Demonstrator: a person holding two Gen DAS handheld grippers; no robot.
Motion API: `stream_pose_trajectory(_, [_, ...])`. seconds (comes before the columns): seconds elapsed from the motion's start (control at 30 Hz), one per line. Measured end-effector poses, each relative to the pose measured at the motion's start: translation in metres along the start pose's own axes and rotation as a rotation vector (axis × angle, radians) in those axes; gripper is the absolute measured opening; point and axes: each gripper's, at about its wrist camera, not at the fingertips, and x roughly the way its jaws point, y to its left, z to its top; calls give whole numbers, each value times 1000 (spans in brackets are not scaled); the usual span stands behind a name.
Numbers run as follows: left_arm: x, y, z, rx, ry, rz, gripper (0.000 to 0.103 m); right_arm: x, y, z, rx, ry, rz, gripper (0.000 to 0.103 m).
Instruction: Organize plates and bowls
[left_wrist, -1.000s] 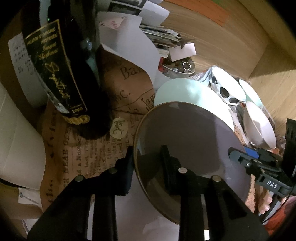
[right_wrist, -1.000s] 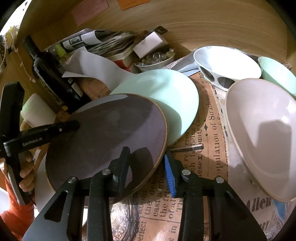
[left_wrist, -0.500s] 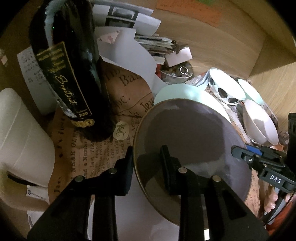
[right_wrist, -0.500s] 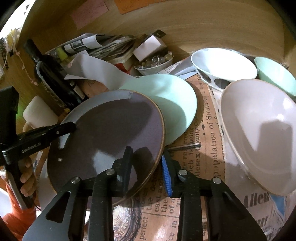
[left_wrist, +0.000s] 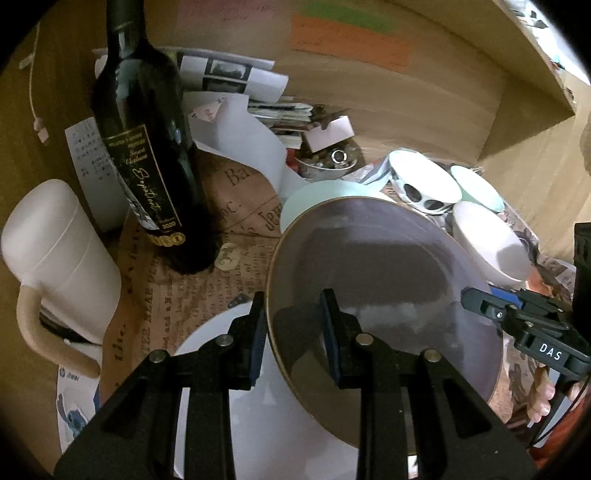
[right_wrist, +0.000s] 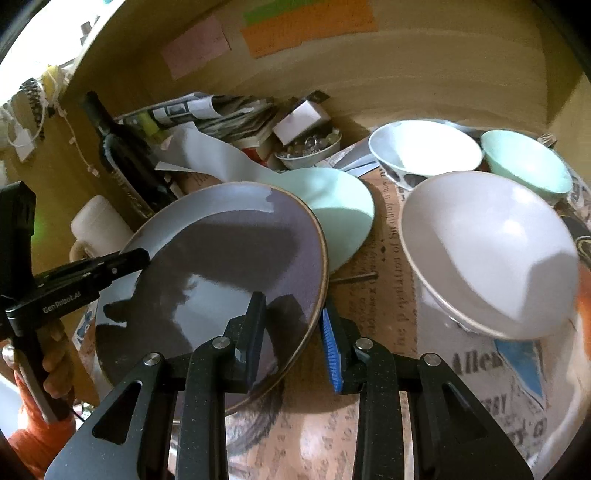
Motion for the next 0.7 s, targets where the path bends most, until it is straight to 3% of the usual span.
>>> stream_pose_trajectory(0.7, [-36, -70, -40, 19, -17, 2, 28, -58, -35, -45, 5, -37, 11, 27])
